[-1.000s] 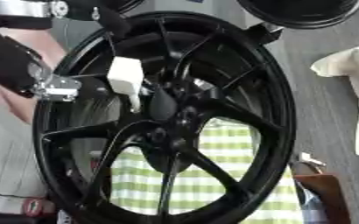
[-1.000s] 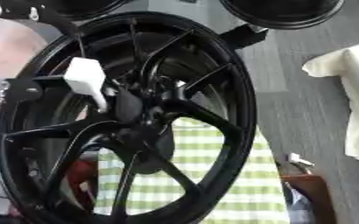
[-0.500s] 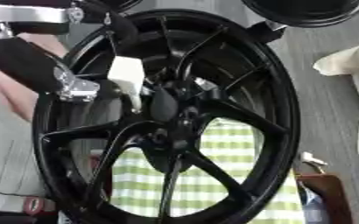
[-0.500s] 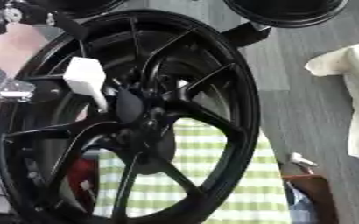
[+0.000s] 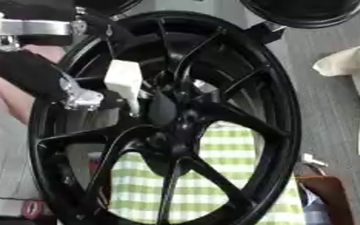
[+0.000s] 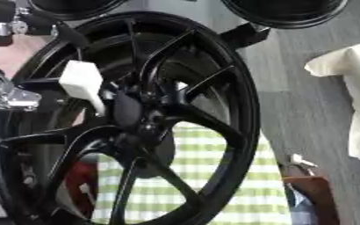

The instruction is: Pull the pin out of the wheel hub.

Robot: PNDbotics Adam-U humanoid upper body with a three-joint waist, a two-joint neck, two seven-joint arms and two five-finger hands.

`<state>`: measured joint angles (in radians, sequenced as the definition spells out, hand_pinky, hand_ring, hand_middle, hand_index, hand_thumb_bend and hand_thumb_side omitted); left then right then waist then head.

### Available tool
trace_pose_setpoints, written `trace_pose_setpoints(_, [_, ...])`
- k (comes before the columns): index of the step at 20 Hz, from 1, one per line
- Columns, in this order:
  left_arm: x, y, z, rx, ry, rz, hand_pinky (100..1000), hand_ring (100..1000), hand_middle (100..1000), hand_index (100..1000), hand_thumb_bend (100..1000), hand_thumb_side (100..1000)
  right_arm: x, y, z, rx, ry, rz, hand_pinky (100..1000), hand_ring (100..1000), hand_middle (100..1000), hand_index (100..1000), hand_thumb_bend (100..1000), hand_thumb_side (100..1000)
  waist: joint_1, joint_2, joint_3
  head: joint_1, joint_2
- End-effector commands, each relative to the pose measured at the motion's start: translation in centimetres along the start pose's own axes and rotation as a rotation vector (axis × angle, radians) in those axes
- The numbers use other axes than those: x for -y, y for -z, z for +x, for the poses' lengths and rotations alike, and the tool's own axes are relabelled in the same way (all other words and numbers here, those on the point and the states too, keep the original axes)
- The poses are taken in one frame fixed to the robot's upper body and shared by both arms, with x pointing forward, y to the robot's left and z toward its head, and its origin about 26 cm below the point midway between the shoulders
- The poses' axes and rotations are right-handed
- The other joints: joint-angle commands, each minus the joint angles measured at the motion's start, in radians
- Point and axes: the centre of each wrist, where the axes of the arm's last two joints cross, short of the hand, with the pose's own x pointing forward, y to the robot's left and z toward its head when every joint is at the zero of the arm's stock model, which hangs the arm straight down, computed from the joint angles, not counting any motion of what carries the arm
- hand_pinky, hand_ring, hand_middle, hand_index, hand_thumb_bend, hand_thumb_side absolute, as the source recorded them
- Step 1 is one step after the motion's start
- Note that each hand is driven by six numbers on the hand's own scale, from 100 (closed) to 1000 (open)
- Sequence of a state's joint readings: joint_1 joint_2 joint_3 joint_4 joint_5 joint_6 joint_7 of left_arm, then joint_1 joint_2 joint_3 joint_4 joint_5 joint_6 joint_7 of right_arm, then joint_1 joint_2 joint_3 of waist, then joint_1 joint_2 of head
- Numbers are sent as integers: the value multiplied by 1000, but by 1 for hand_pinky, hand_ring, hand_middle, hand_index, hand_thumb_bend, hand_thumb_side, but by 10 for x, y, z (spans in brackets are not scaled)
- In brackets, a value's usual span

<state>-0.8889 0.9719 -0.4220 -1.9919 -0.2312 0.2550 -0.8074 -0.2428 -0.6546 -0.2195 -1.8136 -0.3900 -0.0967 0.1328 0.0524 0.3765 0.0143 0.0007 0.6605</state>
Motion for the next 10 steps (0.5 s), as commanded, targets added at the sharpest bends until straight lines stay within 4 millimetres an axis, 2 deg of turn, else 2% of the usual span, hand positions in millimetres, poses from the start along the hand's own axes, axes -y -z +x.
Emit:
trace_pose_setpoints(1, [-4, -5, 1, -7, 32, 5, 1000, 969, 882, 971, 409, 686, 3, 4, 6, 14, -13, 8, 1000, 813, 664, 614, 100, 659, -1, -16, -2, -11, -31])
trace_pose_setpoints(6, [-3, -5, 0, 3, 51, -22, 1000, 975, 880, 965, 418, 691, 3, 4, 5, 11, -11, 8, 1000, 813, 664, 614, 100, 664, 1, -13, -5, -16, -52])
trace_pose_setpoints(10, [-2, -5, -2, -18, 92, -15, 1000, 985, 896, 966, 429, 626, 2, 3, 4, 4, -9, 7, 1000, 813, 664, 613, 100, 671, 2, -11, -6, -16, -62])
